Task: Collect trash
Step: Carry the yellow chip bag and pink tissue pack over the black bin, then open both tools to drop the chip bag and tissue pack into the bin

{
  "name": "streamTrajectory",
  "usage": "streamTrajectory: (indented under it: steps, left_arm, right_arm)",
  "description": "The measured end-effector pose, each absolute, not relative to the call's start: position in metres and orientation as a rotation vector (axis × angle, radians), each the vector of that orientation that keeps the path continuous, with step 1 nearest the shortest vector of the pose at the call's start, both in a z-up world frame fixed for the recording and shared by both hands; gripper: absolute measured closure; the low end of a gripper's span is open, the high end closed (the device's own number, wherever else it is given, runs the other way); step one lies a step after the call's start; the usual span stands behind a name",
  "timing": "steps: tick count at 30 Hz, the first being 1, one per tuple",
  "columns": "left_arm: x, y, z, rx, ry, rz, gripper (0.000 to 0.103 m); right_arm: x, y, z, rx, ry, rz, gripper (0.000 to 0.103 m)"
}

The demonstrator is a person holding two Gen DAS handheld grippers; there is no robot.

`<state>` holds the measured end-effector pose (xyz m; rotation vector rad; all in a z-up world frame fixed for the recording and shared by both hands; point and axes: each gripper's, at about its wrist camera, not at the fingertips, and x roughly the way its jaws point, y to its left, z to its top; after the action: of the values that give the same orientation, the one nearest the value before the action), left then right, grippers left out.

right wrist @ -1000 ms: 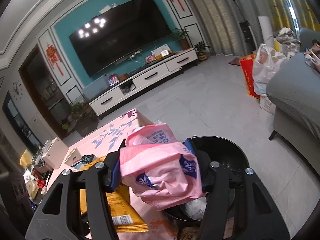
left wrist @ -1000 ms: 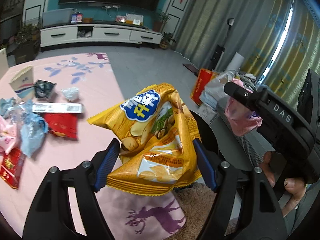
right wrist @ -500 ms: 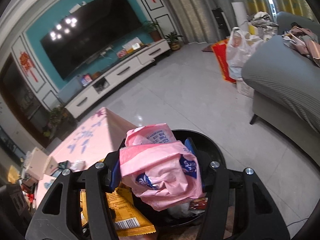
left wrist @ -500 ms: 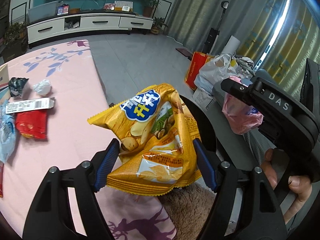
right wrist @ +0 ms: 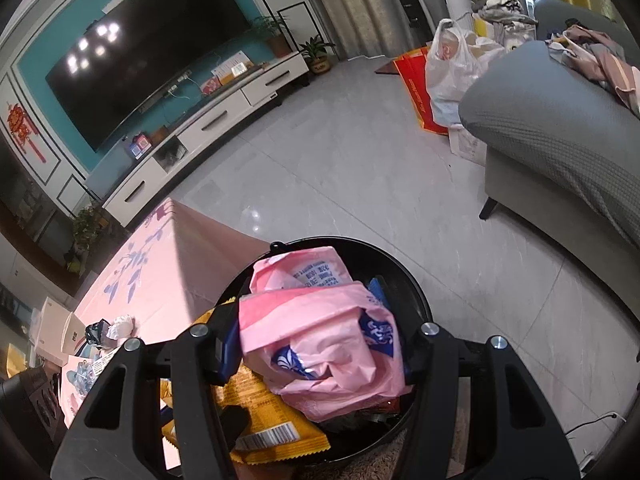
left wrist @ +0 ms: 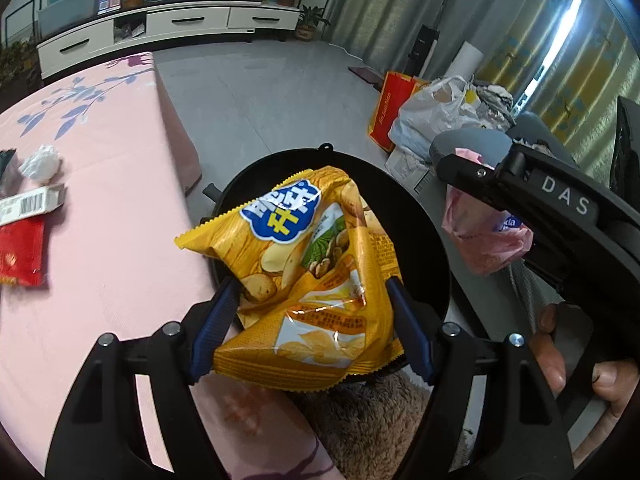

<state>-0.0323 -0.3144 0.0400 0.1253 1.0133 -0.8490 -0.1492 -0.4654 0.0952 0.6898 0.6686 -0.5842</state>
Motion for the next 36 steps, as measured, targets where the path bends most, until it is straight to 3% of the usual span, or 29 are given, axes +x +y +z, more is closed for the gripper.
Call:
streamTrajectory:
  steps: [18, 36]
  left_arm:
    - [-0.01, -0.34, 0.0, 0.108, 1.066, -0.96, 0.028]
    - [-0.01, -0.337, 0.0, 0.094, 1.057, -0.974, 0.028]
  right_arm:
    - [-0.136, -0.484, 0.065, 0.759, 0.754, -0.629, 0.045]
    - [-0.125, -0.483, 0.053, 0.771, 0.81, -0.613, 0.045]
